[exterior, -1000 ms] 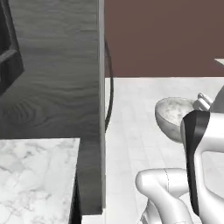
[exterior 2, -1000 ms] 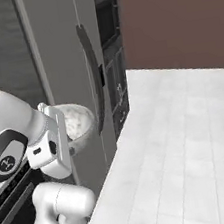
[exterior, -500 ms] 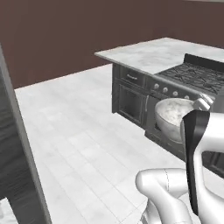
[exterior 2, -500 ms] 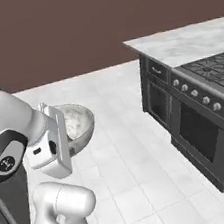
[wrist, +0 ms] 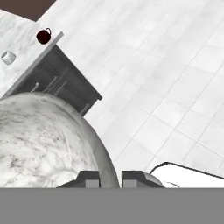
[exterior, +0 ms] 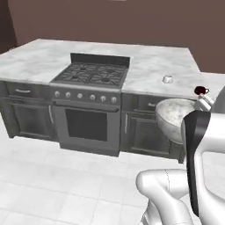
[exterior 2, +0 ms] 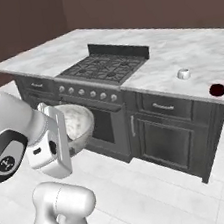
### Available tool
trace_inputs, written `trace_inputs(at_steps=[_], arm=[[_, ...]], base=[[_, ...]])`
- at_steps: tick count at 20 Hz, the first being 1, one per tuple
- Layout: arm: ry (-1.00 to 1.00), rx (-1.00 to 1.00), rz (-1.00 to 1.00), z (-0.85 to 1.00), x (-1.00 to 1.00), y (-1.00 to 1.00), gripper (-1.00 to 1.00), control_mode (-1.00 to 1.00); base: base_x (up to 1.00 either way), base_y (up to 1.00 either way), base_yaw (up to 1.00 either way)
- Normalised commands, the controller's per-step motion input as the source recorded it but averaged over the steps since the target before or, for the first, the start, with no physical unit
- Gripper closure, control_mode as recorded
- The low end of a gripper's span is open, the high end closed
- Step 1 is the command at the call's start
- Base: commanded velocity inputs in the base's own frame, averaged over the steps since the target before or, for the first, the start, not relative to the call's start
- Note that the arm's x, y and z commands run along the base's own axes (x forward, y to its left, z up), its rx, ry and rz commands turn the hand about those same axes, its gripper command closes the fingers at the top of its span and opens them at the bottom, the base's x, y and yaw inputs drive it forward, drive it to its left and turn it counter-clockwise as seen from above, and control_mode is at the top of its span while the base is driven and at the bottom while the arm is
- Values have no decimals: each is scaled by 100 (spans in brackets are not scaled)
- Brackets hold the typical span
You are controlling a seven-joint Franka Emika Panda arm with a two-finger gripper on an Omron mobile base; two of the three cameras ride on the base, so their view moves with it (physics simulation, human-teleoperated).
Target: Clear the mugs and bowl far away from the sink.
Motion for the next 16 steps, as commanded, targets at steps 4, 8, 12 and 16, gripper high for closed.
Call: trace_inputs(at_steps=[4,8,12,16], arm=[[0,0,0,0,0,0,100,100],[0,0,0,0,0,0,100,100],[0,0,0,0,0,0,100,100],[0,0,0,0,0,0,100,100]], base=[[0,0,-99],[69,14,-70],[99,81,-37],[88,85,-27]])
